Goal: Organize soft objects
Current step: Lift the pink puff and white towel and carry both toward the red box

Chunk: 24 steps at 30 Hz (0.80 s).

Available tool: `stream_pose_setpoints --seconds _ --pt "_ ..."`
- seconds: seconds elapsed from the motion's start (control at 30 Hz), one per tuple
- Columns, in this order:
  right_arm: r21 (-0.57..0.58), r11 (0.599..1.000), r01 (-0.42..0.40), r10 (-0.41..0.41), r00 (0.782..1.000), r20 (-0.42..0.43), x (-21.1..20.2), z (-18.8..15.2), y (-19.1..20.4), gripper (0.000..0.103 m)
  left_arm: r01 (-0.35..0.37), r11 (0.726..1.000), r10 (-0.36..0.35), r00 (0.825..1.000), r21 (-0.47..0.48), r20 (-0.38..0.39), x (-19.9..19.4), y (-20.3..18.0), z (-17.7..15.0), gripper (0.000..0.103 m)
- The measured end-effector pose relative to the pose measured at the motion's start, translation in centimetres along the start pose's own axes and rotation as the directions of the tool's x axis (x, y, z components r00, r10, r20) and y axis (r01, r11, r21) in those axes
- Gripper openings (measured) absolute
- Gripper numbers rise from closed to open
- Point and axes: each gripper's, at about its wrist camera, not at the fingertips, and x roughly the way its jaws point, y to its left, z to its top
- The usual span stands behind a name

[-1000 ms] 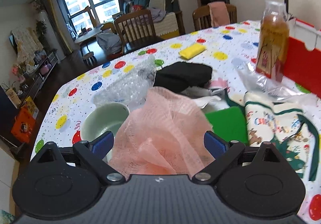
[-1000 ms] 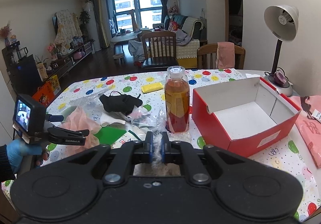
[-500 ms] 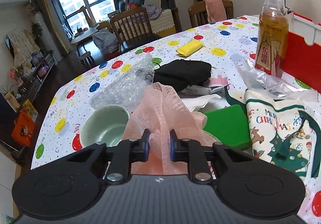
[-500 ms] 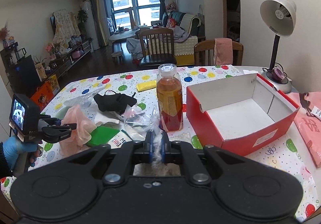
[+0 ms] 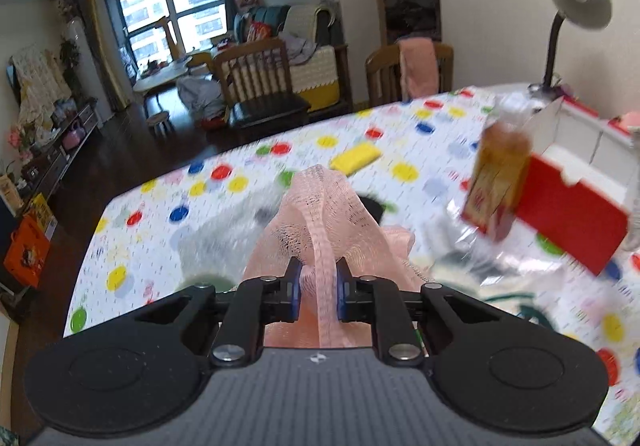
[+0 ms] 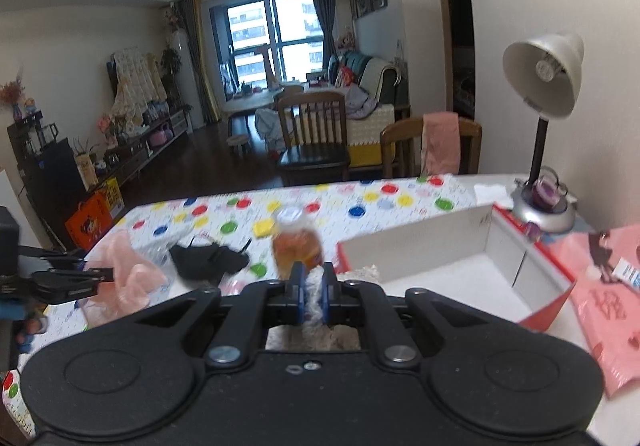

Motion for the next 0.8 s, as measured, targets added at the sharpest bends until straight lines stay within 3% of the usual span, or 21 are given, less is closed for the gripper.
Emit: stream_pose_setpoints --seconds 0.37,0.8 --pt "0.015 0.999 0.046 -0.047 0.998 0.048 1.1 3.1 -6.2 0.007 0.157 0.984 -0.164 0.983 0.079 0.082 -3.5 -7.2 7.6 0.016" --pt "0.015 0.99 0.142 -0.143 0.989 0.047 2.9 3.6 -12.1 0.008 0.322 0.935 -0.338 0.935 0.146 0.102 -2.1 -16.5 13.1 0.016"
